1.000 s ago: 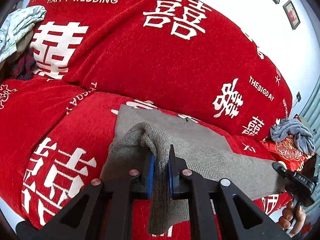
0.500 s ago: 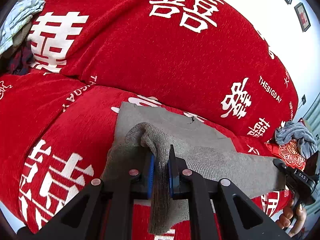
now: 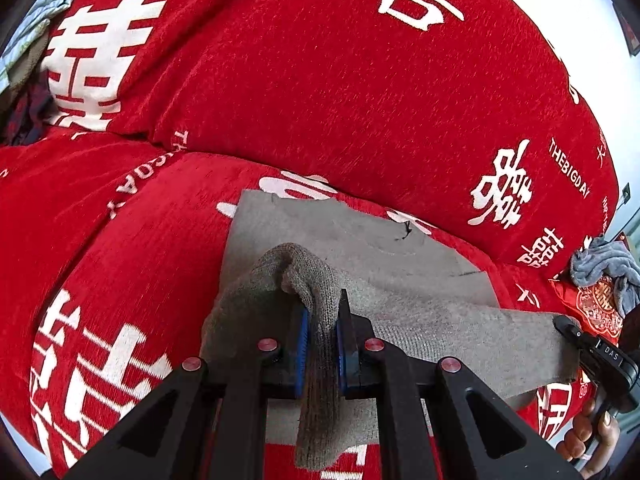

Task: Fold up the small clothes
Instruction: 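Lift the held hem with both tools and fold it toward the collar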

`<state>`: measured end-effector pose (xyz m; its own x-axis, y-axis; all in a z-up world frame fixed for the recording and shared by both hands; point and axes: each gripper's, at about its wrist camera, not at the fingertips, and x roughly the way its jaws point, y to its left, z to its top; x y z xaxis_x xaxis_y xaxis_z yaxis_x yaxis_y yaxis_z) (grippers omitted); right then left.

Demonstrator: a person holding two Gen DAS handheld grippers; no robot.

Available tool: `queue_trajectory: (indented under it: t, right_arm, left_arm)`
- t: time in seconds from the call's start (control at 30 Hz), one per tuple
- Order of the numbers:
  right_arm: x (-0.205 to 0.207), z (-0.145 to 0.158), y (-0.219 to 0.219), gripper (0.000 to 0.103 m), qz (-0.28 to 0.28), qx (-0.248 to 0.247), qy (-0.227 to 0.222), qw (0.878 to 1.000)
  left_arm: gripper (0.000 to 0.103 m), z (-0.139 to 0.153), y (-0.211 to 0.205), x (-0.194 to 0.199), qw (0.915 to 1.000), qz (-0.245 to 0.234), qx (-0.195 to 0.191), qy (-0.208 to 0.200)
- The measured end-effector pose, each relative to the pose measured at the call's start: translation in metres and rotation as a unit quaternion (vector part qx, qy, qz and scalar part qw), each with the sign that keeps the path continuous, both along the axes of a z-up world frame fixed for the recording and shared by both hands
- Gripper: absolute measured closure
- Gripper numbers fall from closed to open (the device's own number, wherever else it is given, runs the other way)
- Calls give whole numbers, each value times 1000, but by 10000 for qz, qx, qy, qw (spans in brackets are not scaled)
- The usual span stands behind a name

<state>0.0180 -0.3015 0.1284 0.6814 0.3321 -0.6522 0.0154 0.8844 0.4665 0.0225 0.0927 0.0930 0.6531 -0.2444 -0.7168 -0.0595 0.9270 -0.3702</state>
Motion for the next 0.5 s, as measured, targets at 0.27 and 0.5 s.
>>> queue_trajectory:
  t: [0.27,0.5]
  right_arm:
    - [25,-14,-2,93,-39,-140,249,9996]
    - [47,-35,-3,93,-97,-208,492,9985]
  left_arm:
    - [90,-12,-3,29,9998,-23,40,218]
    - [90,-31,-3,54,9989,0,13,462]
